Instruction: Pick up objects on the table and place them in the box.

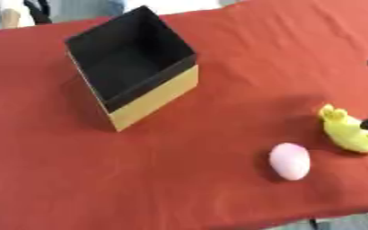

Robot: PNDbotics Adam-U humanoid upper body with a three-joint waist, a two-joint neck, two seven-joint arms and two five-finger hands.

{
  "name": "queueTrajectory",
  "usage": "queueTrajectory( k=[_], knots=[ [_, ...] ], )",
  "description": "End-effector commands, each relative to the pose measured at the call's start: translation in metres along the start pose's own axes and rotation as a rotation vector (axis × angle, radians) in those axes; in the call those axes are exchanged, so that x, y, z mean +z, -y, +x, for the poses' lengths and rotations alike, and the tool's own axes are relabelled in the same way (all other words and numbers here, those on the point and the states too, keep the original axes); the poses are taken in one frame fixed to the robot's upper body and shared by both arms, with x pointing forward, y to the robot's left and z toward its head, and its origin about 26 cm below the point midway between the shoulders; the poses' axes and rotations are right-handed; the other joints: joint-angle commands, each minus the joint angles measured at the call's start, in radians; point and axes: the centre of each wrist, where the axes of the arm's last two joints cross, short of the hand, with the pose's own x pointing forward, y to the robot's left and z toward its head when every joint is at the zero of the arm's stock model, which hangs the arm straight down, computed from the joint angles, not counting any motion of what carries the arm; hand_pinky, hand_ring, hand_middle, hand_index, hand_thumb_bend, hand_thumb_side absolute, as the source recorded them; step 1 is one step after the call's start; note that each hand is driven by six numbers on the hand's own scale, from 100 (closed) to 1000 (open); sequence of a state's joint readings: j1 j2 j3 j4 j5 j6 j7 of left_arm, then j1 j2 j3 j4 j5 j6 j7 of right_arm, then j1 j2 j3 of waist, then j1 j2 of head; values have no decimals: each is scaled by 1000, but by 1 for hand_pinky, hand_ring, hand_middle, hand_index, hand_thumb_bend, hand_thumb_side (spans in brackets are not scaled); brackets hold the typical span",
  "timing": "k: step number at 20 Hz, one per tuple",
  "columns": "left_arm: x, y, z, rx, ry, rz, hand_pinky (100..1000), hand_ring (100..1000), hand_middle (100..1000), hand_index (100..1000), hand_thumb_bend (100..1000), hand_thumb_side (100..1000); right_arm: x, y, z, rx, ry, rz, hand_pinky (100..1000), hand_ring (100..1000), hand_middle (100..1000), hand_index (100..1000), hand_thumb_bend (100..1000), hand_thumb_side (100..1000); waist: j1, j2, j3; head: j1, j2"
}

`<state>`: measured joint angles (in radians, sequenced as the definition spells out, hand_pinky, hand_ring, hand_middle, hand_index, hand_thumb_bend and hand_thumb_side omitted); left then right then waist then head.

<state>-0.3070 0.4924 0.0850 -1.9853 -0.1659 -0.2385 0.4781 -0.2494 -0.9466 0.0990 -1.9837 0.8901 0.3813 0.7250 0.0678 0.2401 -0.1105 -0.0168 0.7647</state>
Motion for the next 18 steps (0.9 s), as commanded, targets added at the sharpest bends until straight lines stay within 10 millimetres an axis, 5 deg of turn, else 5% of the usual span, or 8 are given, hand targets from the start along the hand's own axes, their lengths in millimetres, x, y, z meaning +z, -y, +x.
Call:
queueTrajectory(
  k=[1, 10, 18],
  knots=[
    [-7, -6, 4, -15, 30, 3, 535, 824, 674, 811, 100, 411, 5, 8, -3, 11, 12, -21, 867, 861, 796, 912, 620, 319, -4, -17, -2, 3, 5],
    [-6, -7, 3, -22, 28, 5, 534, 824, 675, 812, 100, 412, 6, 1, -7, 1, 27, -12, 855, 849, 780, 903, 620, 351, -5, -16, -5, 7, 5],
    [-6, -7, 3, -22, 28, 6, 535, 824, 675, 812, 100, 410, 5, -11, -5, -28, 47, 1, 844, 836, 763, 894, 532, 384, -5, -18, -4, 9, 5]
  ],
)
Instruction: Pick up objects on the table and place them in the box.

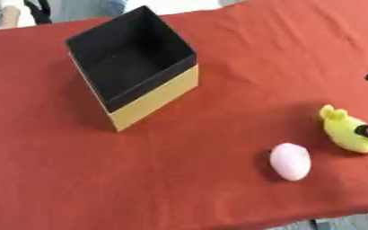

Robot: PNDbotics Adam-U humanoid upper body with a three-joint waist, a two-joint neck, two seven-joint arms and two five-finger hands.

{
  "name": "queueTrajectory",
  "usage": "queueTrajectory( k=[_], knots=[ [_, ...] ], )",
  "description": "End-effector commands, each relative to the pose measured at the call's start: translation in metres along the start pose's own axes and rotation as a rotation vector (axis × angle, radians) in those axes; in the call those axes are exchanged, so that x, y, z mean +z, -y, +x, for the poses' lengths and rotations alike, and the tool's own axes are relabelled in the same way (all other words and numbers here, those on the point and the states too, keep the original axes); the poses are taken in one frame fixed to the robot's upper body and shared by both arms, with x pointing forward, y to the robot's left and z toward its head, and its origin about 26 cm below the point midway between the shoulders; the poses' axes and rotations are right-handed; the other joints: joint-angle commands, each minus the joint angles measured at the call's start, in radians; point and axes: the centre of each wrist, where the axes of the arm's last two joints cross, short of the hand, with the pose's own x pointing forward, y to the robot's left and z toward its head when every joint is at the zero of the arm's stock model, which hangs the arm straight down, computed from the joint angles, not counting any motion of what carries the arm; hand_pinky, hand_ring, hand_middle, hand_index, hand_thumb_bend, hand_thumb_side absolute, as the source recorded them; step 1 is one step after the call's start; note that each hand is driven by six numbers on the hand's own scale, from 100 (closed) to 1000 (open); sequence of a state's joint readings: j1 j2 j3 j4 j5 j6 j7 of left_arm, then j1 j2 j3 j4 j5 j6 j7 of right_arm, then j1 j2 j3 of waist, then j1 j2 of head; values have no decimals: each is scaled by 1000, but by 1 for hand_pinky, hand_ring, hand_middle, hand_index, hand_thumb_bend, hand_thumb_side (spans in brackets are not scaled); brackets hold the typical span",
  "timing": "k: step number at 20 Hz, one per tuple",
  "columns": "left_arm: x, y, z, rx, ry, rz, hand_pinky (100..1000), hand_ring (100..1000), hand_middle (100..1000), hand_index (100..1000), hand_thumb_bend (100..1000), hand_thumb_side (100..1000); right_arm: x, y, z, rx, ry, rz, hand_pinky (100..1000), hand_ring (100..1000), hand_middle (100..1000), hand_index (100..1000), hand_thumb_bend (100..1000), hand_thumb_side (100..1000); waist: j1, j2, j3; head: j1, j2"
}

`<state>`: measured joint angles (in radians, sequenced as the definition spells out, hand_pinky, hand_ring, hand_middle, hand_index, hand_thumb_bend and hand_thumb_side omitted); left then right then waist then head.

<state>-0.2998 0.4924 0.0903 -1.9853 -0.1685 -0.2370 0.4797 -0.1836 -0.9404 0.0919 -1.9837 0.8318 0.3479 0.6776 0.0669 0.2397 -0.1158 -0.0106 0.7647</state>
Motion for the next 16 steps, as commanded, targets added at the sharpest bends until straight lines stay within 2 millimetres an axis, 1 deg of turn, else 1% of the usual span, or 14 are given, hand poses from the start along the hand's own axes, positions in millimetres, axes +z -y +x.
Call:
queueTrajectory(
  k=[1, 12, 16],
  knots=[
    [-7, -5, 4, -13, 34, 3, 535, 824, 675, 812, 100, 409, 4, 6, -1, 0, 3, -30, 842, 834, 761, 894, 526, 389, -4, -17, 1, 3, 5],
    [-8, -5, 4, -14, 36, 3, 535, 823, 676, 812, 100, 406, 3, 0, 1, -13, 38, -33, 835, 823, 749, 889, 493, 417, -5, -17, 5, 4, 5],
    [-8, -6, 4, -19, 35, 2, 536, 823, 676, 813, 100, 404, 5, 8, -4, 19, 3, -75, 836, 827, 754, 889, 503, 421, -7, -21, 2, 8, 5]
  ],
)
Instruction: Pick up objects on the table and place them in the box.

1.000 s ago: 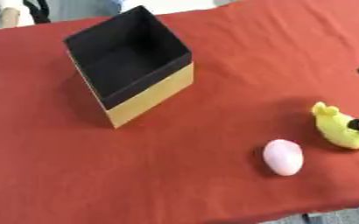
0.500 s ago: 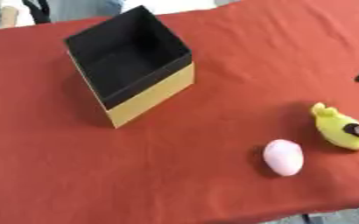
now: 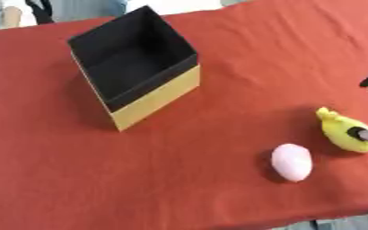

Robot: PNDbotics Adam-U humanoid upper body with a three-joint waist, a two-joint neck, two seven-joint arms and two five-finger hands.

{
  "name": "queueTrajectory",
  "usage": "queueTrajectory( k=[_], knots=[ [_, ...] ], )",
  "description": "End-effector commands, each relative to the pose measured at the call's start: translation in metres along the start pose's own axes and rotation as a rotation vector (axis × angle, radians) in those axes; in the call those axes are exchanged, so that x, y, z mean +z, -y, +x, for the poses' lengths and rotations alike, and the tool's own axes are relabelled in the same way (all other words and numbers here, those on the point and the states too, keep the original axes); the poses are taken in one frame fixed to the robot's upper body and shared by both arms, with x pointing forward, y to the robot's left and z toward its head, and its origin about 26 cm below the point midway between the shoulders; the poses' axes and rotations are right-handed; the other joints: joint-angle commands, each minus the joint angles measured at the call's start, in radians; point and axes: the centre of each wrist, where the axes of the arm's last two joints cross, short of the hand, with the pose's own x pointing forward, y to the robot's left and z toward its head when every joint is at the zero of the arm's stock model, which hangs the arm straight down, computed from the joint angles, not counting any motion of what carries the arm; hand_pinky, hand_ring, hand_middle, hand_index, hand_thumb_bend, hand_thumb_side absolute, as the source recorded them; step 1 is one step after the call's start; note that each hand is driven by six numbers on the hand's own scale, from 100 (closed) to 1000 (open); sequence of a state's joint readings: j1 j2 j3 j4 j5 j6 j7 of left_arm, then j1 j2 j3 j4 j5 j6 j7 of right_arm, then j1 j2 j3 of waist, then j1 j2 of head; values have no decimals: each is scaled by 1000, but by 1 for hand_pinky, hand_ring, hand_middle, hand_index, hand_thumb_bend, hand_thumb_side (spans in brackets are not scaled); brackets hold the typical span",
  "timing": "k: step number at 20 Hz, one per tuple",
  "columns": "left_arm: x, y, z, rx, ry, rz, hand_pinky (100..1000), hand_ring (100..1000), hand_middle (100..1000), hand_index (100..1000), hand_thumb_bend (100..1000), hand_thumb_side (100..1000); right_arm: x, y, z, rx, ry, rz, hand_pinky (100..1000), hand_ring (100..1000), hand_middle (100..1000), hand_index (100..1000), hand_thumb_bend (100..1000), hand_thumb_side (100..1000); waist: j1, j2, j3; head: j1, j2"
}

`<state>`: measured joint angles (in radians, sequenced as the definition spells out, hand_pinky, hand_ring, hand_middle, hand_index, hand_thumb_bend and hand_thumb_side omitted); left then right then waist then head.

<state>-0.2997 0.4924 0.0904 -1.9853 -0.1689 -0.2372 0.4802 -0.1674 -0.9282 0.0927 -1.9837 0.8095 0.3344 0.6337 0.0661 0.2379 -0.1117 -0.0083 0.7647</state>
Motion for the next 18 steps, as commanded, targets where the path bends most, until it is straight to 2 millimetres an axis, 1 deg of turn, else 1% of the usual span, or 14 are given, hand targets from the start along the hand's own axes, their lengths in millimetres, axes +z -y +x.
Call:
queueTrajectory(
  k=[1, 4, 7, 14, 15, 16, 18],
  knots=[
    [-7, -6, 4, -20, 33, 1, 536, 823, 676, 813, 100, 404, 6, 17, -5, 53, -26, -63, 835, 827, 755, 888, 505, 422, -7, -21, -4, 7, 5],
    [-6, -8, 3, -28, 29, -3, 536, 822, 676, 813, 100, 402, 8, 24, -9, 83, -28, -89, 833, 825, 752, 886, 505, 421, -11, -26, -11, 13, 5],
    [-5, -9, 3, -35, 28, -5, 536, 822, 676, 813, 100, 399, 10, 28, -13, 97, -25, -110, 829, 822, 749, 883, 492, 439, -15, -31, -16, 18, 5],
    [-4, -11, 2, -48, 25, -8, 536, 821, 676, 813, 100, 398, 11, 24, -16, 89, 8, -128, 824, 815, 738, 878, 462, 467, -22, -38, -26, 24, 5],
    [-4, -11, 2, -48, 25, -8, 536, 821, 676, 813, 100, 395, 11, 23, -16, 87, 16, -127, 823, 814, 736, 877, 508, 472, -23, -38, -27, 25, 5],
    [-4, -11, 2, -49, 25, -9, 536, 821, 676, 813, 100, 396, 10, 21, -15, 84, 28, -121, 822, 813, 735, 877, 448, 478, -23, -39, -28, 26, 5],
    [-4, -11, 2, -50, 26, -10, 536, 821, 676, 813, 100, 395, 9, 16, -13, 74, 58, -103, 822, 813, 733, 879, 436, 482, -22, -39, -29, 30, 5]
  ],
)
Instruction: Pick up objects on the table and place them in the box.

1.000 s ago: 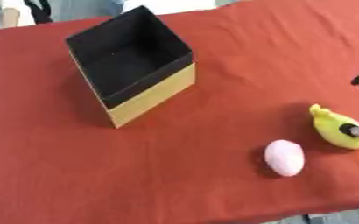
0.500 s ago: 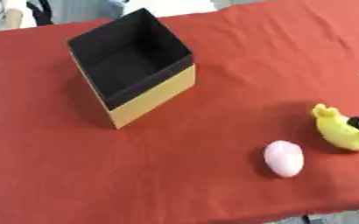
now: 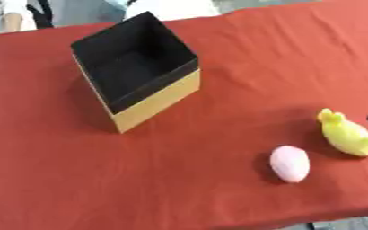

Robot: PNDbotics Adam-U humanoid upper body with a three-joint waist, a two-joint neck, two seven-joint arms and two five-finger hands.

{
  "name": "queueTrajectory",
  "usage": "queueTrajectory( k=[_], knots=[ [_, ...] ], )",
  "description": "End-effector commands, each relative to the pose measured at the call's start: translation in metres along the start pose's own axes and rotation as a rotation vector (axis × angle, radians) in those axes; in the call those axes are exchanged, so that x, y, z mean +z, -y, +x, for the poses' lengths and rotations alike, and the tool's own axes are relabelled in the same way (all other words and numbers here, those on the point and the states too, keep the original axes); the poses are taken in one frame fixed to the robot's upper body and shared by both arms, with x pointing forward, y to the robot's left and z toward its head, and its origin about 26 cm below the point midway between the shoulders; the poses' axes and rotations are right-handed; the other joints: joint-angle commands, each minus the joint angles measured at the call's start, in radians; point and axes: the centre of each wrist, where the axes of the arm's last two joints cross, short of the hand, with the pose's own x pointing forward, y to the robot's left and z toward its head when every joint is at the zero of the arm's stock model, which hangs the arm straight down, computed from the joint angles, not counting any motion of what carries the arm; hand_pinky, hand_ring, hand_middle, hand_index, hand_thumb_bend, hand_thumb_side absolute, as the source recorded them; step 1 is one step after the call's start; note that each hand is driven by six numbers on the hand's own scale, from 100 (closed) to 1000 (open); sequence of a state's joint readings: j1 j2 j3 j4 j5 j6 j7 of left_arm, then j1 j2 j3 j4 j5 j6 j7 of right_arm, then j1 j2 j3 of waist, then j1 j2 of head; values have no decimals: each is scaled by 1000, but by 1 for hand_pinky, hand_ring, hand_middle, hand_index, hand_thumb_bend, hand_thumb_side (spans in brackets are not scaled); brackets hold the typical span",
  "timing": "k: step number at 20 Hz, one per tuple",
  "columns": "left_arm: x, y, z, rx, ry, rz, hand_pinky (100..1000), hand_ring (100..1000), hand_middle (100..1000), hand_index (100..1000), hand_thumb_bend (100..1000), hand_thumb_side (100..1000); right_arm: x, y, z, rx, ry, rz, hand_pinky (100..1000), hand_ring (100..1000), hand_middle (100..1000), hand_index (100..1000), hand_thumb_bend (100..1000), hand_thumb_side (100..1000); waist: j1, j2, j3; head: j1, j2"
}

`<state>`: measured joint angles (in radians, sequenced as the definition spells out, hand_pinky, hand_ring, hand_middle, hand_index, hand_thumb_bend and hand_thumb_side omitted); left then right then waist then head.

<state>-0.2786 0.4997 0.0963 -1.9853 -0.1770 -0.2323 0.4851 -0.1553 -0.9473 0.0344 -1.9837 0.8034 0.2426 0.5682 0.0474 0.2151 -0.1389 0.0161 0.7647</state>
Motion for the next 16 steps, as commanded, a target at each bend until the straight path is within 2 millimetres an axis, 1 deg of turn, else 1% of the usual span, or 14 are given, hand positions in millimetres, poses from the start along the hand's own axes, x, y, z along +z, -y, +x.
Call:
queueTrajectory(
  k=[1, 3, 5, 10, 11, 12, 16],
  knots=[
    [-8, -7, 4, -25, 40, -6, 536, 821, 676, 813, 100, 394, 3, 5, 1, 18, 42, 0, 823, 814, 735, 882, 428, 481, -3, -17, -3, 7, 5],
    [-9, -7, 4, -24, 41, -8, 536, 821, 676, 813, 100, 393, 3, 1, 3, 12, 74, 27, 824, 814, 734, 884, 411, 490, -2, -17, -4, 7, 5],
    [-9, -7, 5, -24, 42, -9, 536, 821, 676, 814, 100, 391, 2, -2, 6, 8, 106, 52, 824, 811, 727, 879, 413, 477, 0, -17, -4, 8, 5],
    [-9, -6, 5, -24, 44, -13, 536, 821, 677, 814, 100, 388, 1, -4, 8, 11, 141, 69, 824, 808, 724, 878, 399, 530, 3, -16, -6, 10, 5],
    [-9, -6, 5, -24, 45, -14, 536, 821, 677, 814, 100, 388, 1, -5, 9, 11, 147, 71, 825, 808, 724, 879, 425, 534, 3, -16, -6, 10, 5],
    [-9, -6, 5, -24, 45, -14, 536, 821, 677, 814, 100, 388, 1, -5, 9, 11, 151, 73, 825, 809, 726, 879, 401, 553, 4, -16, -6, 9, 5],
    [-9, -6, 5, -23, 45, -15, 535, 821, 677, 814, 100, 389, 1, -8, 10, 25, 131, 76, 829, 817, 736, 884, 429, 575, 5, -15, -6, 7, 5]
  ],
)
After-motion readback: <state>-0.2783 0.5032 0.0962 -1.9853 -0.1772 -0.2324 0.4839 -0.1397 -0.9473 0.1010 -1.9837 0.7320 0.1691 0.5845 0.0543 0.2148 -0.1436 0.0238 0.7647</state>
